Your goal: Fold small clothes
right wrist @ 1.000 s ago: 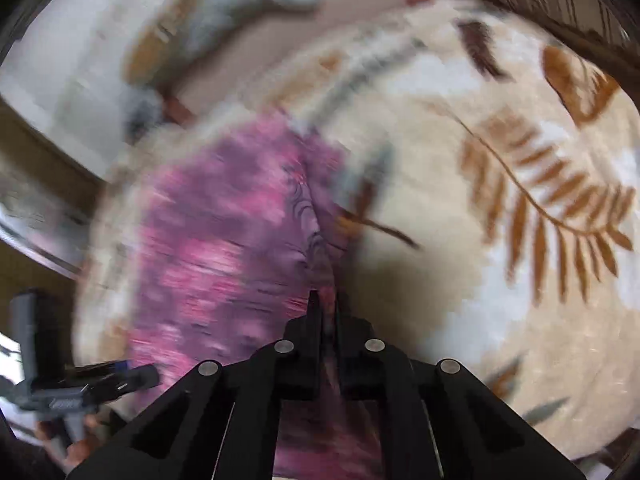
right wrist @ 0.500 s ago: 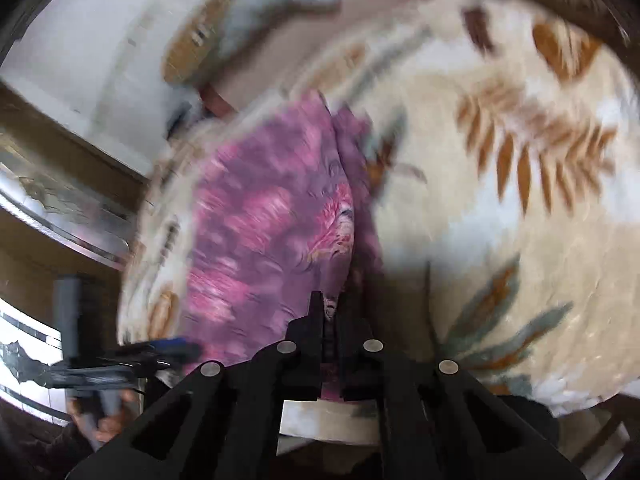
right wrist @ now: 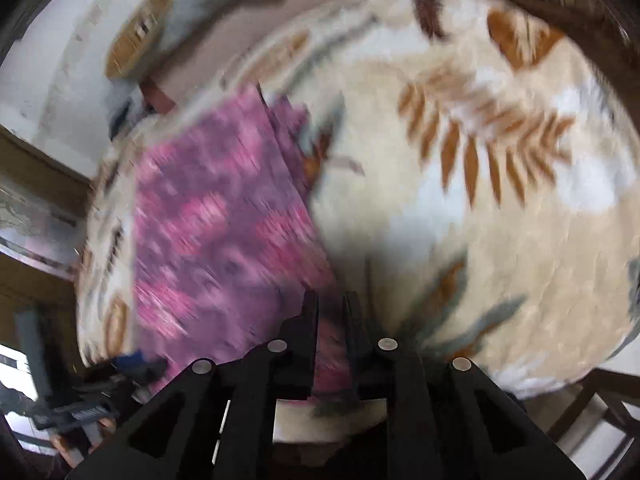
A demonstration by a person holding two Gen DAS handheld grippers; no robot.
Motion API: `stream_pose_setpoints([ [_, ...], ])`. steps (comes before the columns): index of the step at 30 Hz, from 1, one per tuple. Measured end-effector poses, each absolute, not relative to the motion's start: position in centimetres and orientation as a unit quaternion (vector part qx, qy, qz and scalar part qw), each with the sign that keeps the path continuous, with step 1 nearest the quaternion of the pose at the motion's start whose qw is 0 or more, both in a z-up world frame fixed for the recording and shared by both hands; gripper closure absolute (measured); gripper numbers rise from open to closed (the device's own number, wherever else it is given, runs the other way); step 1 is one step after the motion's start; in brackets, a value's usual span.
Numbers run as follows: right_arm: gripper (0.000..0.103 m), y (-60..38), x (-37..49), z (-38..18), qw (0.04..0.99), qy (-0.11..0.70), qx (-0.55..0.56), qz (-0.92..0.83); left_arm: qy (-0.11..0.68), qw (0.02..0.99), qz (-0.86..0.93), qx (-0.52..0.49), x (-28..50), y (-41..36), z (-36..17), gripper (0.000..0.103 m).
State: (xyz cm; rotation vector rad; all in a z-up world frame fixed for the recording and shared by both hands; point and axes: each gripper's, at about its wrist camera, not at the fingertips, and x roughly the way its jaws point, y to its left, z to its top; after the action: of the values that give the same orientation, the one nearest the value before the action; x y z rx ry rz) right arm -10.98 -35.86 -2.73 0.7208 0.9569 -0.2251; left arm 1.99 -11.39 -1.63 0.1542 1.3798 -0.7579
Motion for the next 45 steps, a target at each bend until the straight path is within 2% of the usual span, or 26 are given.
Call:
stream_pose_setpoints([
  [3, 0.076, -35.2, -10.4, -0.5, 0.851, 0.398, 0.331, -0.087, 0.609, 0.711, -0.346, 0.064, 2.1, -11.3, -0.6, 0.044],
  [5, 0.074, -34.1, -9.3, -0.1, 0.866, 0.383, 0.313, -0.068, 0.598, 0.72, -0.347, 0.062, 2.3, -11.5, -0.1, 0.044],
  [8, 0.075, -32.5, -7.2, -2.5, 0.858, 0.423, 0.286, -0.054, 0.603, 0.722, -0.33, 0.08, 2.7, -11.9, -1.4, 0.044],
  [10, 0.074, -32.0, -5.8, -5.4, 0.831, 0.489, 0.253, -0.076, 0.62, 0.709, -0.325, 0.08, 3.0, -11.9, -2.7, 0.044],
  [12, 0.069, -32.3, -5.3, -4.5, 0.837, 0.473, 0.265, -0.073, 0.631, 0.699, -0.332, 0.057, 3.8, -11.4, -2.4, 0.044],
  [14, 0.069, -33.3, -4.4, -2.8, 0.846, 0.45, 0.277, -0.066, 0.621, 0.709, -0.333, 0.033, 5.4, -10.9, -1.0, 0.044],
  [17, 0.055, -35.9, -1.8, -0.8, 0.859, 0.41, 0.296, -0.081, 0.595, 0.737, -0.32, 0.012, 9.4, -11.1, 1.5, 0.044],
  [23, 0.055, -39.3, 5.2, -1.9, 0.839, 0.415, 0.339, -0.097, 0.593, 0.756, -0.276, -0.022, 17.0, -14.4, 2.0, 0.044],
  [25, 0.058, -39.3, 6.8, -2.9, 0.834, 0.417, 0.346, -0.1, 0.599, 0.757, -0.26, -0.03, 18.5, -15.0, 1.5, 0.044],
  [26, 0.072, -39.2, 7.0, -3.1, 0.837, 0.416, 0.34, -0.103, 0.603, 0.755, -0.254, -0.031, 19.0, -15.2, 0.9, 0.044],
  [27, 0.091, -39.0, 7.4, -3.8, 0.841, 0.42, 0.318, -0.121, 0.61, 0.753, -0.243, -0.027, 19.7, -15.4, -0.1, 0.043],
  [29, 0.091, -39.1, 8.0, -5.8, 0.827, 0.455, 0.298, -0.143, 0.63, 0.742, -0.225, -0.028, 20.4, -15.7, -2.1, 0.033],
  [32, 0.089, -39.8, 7.8, -5.9, 0.831, 0.451, 0.297, -0.131, 0.66, 0.713, -0.224, -0.081, 21.1, -14.3, -4.0, 0.031],
  [35, 0.076, -40.9, 5.4, -4.2, 0.842, 0.42, 0.322, -0.106, 0.657, 0.705, -0.25, -0.094, 20.7, -12.7, -2.5, 0.031],
  [36, 0.062, -41.4, 4.4, -4.1, 0.841, 0.415, 0.334, -0.098, 0.649, 0.708, -0.263, -0.091, 20.1, -11.8, -1.7, 0.032],
  [38, 0.048, -42.1, 2.3, -4.3, 0.835, 0.408, 0.362, -0.072, 0.642, 0.707, -0.282, -0.092, 19.3, -10.8, -0.9, 0.032],
  [40, 0.047, -42.2, 0.5, -5.1, 0.833, 0.407, 0.37, -0.059, 0.644, 0.692, -0.307, -0.11, 17.8, -10.0, -1.0, 0.032],
  [44, 0.038, -40.9, -0.4, -7.9, 0.818, 0.431, 0.381, -0.022, 0.668, 0.633, -0.355, -0.165, 15.0, -10.2, -3.4, 0.028],
  [45, 0.032, -40.2, -0.4, -8.3, 0.823, 0.425, 0.377, -0.005, 0.678, 0.62, -0.358, -0.165, 14.2, -10.7, -4.3, 0.024],
])
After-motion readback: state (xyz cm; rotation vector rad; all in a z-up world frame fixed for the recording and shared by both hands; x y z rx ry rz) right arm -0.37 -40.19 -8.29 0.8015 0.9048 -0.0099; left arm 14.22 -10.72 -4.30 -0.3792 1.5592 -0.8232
